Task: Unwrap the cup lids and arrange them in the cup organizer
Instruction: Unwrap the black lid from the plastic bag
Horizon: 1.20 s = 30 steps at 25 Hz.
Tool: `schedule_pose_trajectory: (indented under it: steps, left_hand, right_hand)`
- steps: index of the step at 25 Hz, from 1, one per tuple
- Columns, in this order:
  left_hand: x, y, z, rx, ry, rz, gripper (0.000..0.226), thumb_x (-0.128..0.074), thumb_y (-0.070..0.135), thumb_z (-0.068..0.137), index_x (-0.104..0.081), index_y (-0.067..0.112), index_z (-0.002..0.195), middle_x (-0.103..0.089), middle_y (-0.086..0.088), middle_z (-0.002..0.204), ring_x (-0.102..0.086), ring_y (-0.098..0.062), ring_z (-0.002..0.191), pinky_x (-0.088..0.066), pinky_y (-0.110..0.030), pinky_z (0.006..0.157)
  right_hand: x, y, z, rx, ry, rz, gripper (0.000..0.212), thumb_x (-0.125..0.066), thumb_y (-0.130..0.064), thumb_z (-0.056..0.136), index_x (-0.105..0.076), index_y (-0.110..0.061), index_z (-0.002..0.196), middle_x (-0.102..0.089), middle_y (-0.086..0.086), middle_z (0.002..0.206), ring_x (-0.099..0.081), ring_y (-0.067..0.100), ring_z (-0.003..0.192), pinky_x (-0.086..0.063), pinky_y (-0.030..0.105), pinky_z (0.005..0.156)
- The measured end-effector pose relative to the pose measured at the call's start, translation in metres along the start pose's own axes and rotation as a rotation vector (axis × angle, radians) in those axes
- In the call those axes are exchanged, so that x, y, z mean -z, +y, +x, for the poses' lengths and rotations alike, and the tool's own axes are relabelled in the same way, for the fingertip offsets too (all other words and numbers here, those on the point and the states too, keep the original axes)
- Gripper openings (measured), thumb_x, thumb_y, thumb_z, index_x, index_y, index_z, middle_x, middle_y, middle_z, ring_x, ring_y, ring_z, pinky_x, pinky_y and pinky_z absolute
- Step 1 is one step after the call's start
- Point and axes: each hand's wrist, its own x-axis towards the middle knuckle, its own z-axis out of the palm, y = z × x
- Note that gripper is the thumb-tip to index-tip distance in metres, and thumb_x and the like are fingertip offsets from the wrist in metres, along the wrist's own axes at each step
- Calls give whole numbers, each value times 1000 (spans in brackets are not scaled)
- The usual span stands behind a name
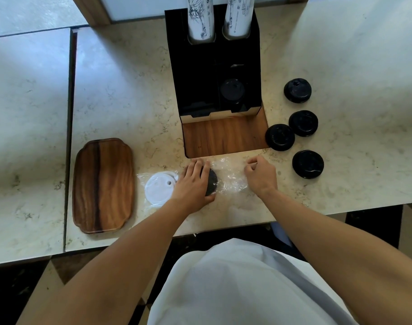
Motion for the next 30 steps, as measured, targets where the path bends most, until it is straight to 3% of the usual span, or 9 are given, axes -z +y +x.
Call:
schedule_pose_trajectory:
  steps: [3,7,11,15,22,26,30]
  left_hand:
    - [1,1,0,3,0,0,98,-64,62,85,-17,13,157,-25,-15,162,-20,-37,149,-19,-51,122]
    - [3,3,4,7,-8,-15,95,-65,62,84,-20,17,155,-26,-14,161,-22,-37,147,-22,-52,121]
    - [10,1,6,-5,-22,-4,116,-73,68,71,-12,16,156,-27,-15,157,-27,-38,143,-27,-51,119]
    - [18,-14,3,42,-65,26,133,-82,67,62,-9,10,157,-32,-16,152,-32,-37,139,-29,-49,117]
    - [27,-22,8,15,-81,-36,109,-89,52,65,-35,6,149,-46,-13,142,-43,-32,129,-39,-44,109]
    - [27,-23,9,-28,-23,-70,68,-81,41,82,-54,6,134,-57,-12,131,-51,-29,121,-46,-41,101]
    - [21,-19,7,-60,19,-4,35,-68,31,94,-64,10,122,-64,-11,122,-54,-29,112,-47,-41,96]
  right_hand:
    - [3,1,-1,61,46,2,12,-59,-18,101,-65,-12,111,-67,0,94,-63,17,87,-55,34,81]
    - [0,-1,-14,338,122,-16,10,-60,-10,97,-64,-10,106,-62,4,99,-56,17,85,-41,15,73]
    - [-8,7,-23,329,-2,0,18,-58,-8,97,-67,-12,113,-67,1,109,-59,16,100,-46,25,90]
    - [-7,17,-18,255,-56,-13,19,-59,-10,100,-67,-13,117,-64,-3,112,-59,15,104,-51,30,97]
    - [-3,17,-12,222,-111,24,21,-59,-14,99,-69,-14,118,-68,-3,108,-63,15,98,-49,23,86]
    - [-4,12,-7,219,-123,16,26,-56,-12,99,-71,-12,120,-72,0,113,-64,15,102,-48,21,88]
    - [-5,9,-3,162,-152,18,28,-56,-12,98,-73,-11,121,-74,1,115,-65,15,106,-51,29,98]
